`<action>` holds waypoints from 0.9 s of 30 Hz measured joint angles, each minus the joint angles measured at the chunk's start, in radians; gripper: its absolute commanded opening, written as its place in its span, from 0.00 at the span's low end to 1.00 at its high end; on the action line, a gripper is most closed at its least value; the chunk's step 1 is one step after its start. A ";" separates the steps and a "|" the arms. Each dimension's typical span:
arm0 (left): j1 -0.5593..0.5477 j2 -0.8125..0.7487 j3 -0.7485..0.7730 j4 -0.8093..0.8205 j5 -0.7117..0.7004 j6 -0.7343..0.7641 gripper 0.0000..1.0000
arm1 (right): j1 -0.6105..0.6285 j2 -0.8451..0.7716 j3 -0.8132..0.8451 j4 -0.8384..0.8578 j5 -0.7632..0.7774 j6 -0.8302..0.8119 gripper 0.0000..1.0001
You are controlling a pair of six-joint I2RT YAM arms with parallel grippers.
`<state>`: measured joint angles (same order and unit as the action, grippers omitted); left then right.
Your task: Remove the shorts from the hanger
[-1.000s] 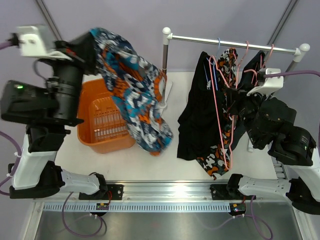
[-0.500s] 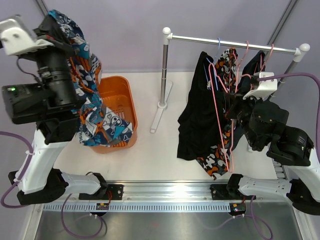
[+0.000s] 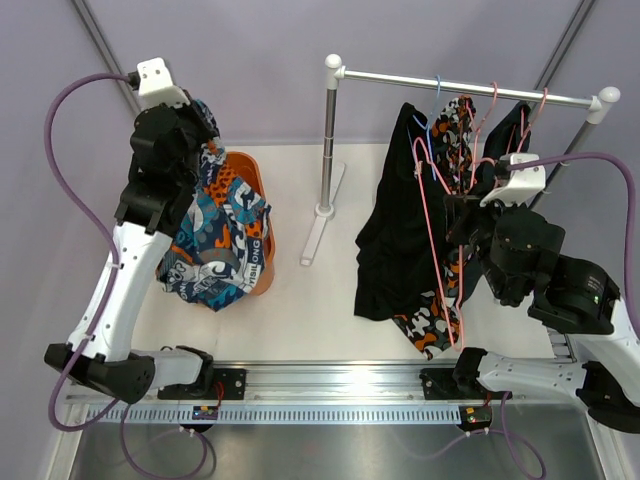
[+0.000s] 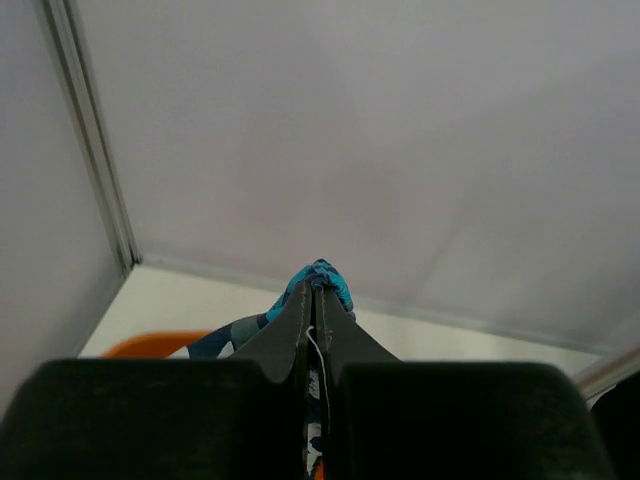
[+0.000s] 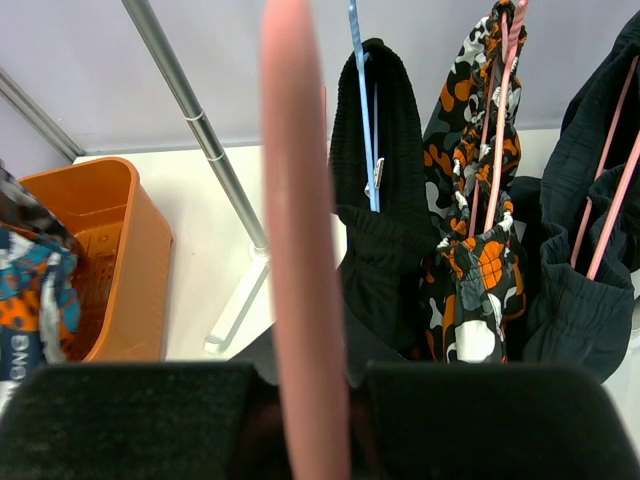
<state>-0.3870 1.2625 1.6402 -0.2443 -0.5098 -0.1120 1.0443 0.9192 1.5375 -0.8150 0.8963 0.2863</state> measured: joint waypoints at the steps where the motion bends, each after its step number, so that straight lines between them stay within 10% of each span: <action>1: 0.048 0.009 -0.017 -0.030 0.039 -0.061 0.00 | 0.000 -0.003 -0.002 0.000 0.000 0.002 0.00; 10: 0.349 0.068 -0.286 -0.127 0.364 -0.466 0.00 | 0.000 -0.056 -0.033 -0.029 -0.001 0.028 0.00; 17: 0.378 0.142 -0.424 -0.148 0.394 -0.620 0.17 | 0.000 -0.056 -0.061 -0.033 -0.020 0.043 0.00; 27: 0.409 0.291 -0.505 -0.125 0.523 -0.709 0.84 | 0.000 0.038 -0.018 -0.053 -0.054 0.042 0.00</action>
<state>0.0216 1.5536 1.1351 -0.3691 0.0128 -0.8207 1.0443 0.9569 1.5192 -0.8680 0.8425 0.3286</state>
